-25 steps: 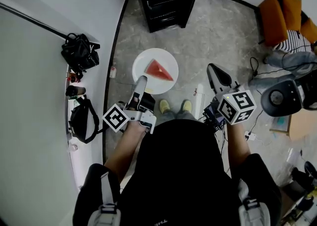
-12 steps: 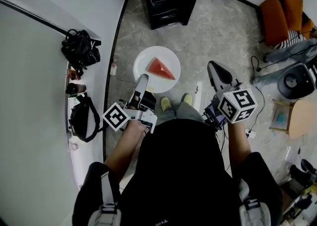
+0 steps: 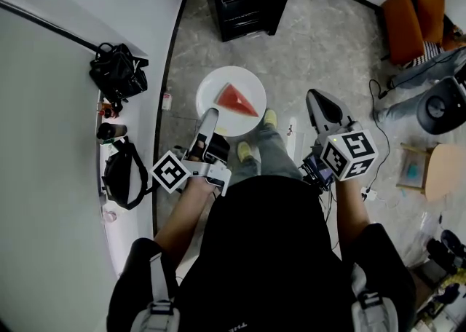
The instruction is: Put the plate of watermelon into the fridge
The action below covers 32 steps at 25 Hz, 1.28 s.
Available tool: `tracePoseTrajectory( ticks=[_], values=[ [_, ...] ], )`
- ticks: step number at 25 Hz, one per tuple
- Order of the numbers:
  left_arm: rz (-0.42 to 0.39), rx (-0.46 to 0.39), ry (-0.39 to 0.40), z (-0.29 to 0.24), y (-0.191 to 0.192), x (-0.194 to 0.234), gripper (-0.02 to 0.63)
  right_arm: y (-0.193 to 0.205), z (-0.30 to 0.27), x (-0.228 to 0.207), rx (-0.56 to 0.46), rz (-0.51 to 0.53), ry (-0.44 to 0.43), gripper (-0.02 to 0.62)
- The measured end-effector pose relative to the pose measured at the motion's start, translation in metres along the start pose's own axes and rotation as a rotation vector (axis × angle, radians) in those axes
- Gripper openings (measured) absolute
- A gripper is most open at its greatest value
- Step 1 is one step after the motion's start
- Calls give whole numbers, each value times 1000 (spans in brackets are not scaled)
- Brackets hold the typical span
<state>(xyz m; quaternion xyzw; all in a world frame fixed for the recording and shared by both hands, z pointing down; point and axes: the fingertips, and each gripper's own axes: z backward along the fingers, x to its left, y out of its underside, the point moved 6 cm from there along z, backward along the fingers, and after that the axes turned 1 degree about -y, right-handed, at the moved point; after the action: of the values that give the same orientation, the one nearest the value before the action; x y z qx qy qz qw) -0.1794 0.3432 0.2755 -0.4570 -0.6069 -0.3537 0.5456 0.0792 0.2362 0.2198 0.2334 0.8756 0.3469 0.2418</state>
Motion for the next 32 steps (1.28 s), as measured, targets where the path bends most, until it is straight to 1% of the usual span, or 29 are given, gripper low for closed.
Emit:
tracePoseTrajectory(
  ticks=[10,18,22,25,32],
  values=[
    [-2,-8,-3,1,-1,6,41,1,-2,-2,-8,10,0,14],
    [2,11,8,-6,-5,6,41,-1,-7,-1,-18,-1,13,12],
    [-16,33,28,-5,-3,3,41,-1,-1,3,-38,1,25,14],
    [-16,42,34,-16,-9,4,41,-5,-9,-1,-35,1,29,12],
    [2,40,19,-50,-29,9,41,-23,-46,-17,-4,-2,12,12]
  ],
)
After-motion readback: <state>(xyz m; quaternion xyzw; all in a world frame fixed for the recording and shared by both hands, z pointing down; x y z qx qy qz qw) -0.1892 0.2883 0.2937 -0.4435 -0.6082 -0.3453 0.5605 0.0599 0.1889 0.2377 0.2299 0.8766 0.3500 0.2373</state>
